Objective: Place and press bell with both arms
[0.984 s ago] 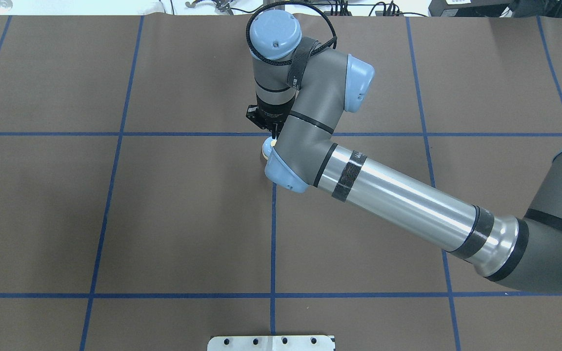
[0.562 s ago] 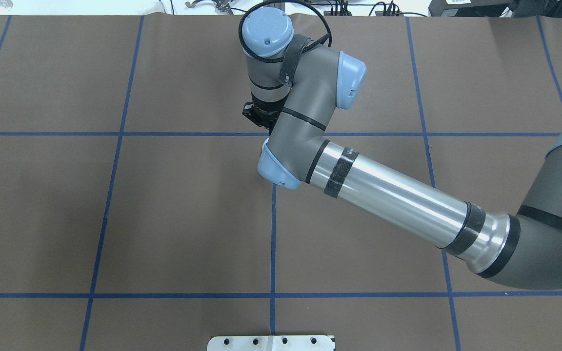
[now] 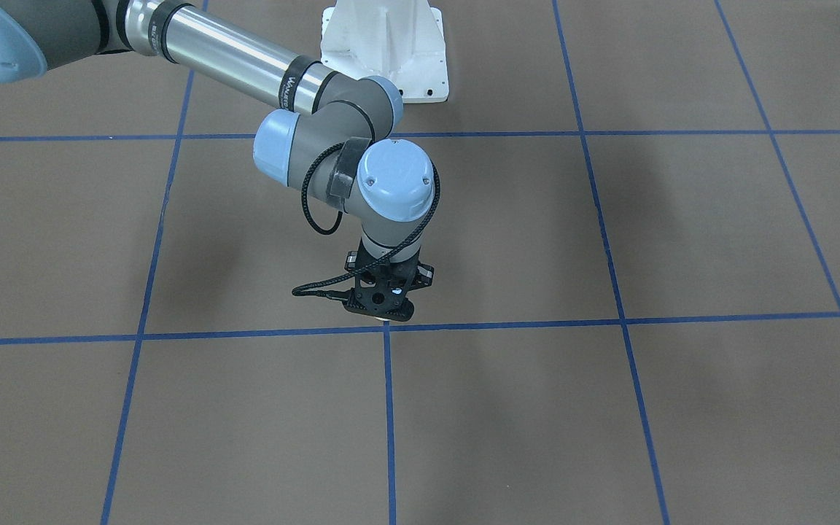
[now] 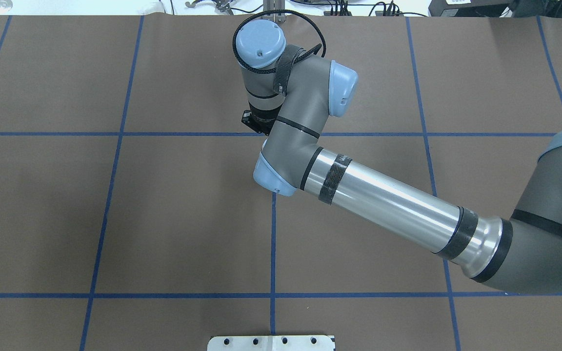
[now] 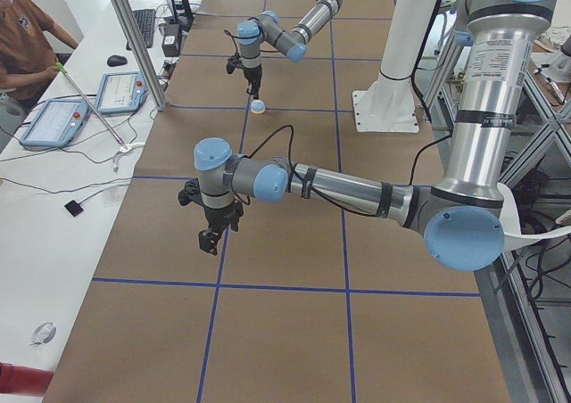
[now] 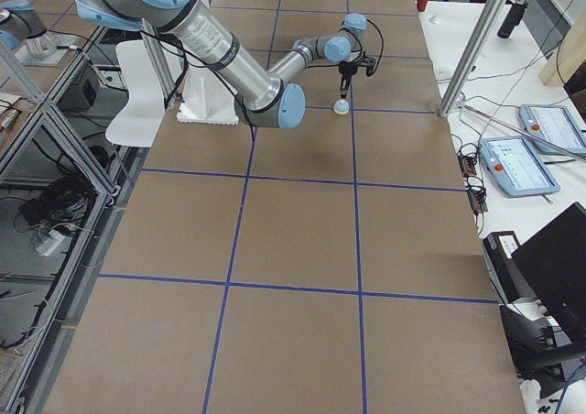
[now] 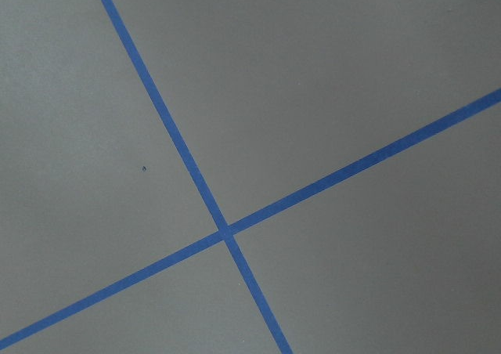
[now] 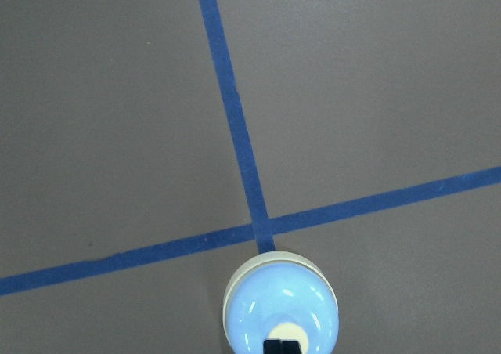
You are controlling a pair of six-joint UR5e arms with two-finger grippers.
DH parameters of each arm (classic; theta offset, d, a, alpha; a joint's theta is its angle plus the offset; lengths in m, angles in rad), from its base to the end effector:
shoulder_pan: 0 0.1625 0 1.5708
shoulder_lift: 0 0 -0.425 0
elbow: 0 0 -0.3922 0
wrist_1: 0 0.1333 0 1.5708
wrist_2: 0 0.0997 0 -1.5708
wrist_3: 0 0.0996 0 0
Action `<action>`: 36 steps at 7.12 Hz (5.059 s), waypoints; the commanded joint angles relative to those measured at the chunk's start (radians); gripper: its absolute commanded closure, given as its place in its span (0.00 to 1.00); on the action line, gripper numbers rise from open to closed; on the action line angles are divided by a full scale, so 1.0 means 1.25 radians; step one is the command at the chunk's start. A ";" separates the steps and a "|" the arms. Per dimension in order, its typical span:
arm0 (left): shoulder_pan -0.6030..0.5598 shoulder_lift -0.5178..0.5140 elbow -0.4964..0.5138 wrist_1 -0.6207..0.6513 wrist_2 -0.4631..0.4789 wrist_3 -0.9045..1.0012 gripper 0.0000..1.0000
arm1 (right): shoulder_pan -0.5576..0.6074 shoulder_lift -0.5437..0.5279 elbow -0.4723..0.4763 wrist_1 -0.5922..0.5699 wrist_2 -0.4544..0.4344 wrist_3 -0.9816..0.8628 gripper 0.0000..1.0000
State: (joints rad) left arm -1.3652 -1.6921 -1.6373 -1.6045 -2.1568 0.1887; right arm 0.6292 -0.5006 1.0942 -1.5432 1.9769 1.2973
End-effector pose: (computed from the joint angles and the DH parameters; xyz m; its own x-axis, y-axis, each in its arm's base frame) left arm 0.0362 -0.5566 0.5702 0.7394 0.4631 -0.4887 -0.3440 0.8838 0.3170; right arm -0.6176 -0.5658 0.1635 0.7288 0.2236 0.6471 -0.1640 0.9747 -0.1521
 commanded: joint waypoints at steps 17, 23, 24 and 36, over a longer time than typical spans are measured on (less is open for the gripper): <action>-0.177 0.046 0.031 -0.001 -0.007 0.071 0.00 | 0.679 -0.738 0.567 -0.228 0.297 -0.916 0.00; -0.201 0.136 -0.018 0.032 -0.092 -0.033 0.00 | 0.715 -0.909 0.514 -0.120 0.227 -1.007 0.00; -0.201 0.155 -0.033 0.028 -0.092 -0.034 0.00 | 0.716 -0.914 0.521 -0.120 0.232 -1.013 0.00; -0.194 0.163 -0.019 0.022 -0.091 -0.025 0.00 | 0.715 -0.875 0.471 -0.120 0.284 -1.012 0.00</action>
State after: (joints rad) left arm -1.6064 -1.4877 -1.6631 -1.5767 -2.2658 0.1568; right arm 1.5233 -1.5943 1.6865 -1.6935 2.3250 0.0351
